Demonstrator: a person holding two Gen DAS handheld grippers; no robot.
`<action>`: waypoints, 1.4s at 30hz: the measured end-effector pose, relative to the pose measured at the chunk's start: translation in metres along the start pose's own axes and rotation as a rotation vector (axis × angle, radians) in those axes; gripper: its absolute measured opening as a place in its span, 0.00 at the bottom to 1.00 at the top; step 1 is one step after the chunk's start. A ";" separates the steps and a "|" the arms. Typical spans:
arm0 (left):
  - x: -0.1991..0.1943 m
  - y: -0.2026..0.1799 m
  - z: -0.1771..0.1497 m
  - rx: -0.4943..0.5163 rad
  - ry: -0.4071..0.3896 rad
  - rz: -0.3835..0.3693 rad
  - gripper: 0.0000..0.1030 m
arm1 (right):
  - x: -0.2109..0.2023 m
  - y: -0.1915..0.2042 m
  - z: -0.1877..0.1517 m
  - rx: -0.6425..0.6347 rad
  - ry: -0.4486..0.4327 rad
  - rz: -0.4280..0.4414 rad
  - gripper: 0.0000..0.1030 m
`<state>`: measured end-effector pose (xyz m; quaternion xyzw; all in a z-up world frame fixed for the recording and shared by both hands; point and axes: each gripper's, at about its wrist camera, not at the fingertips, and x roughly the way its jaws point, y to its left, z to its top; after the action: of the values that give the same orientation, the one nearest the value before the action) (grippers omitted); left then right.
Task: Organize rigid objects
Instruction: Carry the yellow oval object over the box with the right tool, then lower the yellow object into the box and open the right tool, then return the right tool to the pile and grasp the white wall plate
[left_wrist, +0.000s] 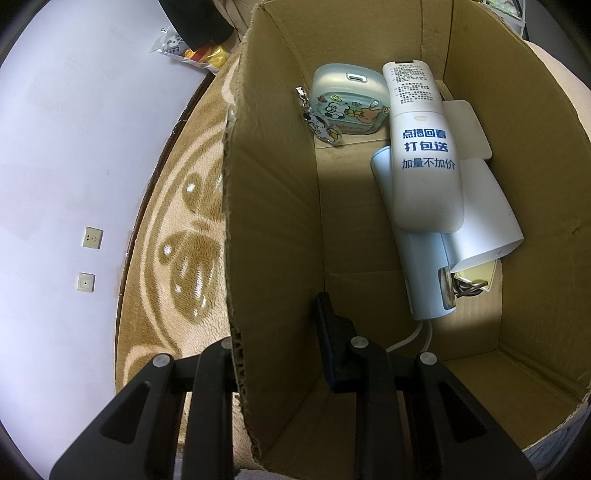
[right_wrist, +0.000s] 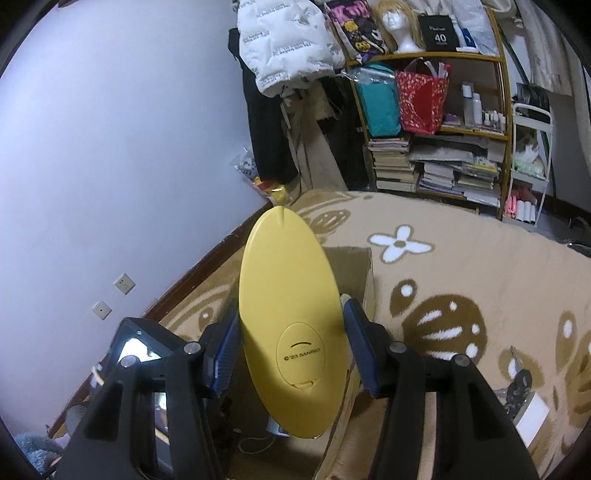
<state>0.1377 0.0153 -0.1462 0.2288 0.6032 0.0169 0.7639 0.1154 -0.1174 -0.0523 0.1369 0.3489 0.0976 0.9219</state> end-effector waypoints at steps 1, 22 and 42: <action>0.000 0.000 0.000 0.000 0.000 0.000 0.23 | 0.002 -0.002 -0.001 0.007 0.005 0.003 0.56; 0.005 0.000 0.002 0.001 0.008 -0.004 0.23 | 0.004 -0.015 -0.007 0.029 0.026 -0.049 0.63; 0.005 -0.001 0.002 0.003 0.007 -0.002 0.23 | -0.020 -0.035 -0.011 0.046 -0.017 -0.117 1.00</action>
<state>0.1410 0.0150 -0.1505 0.2292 0.6063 0.0163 0.7613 0.0961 -0.1542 -0.0593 0.1384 0.3506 0.0344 0.9256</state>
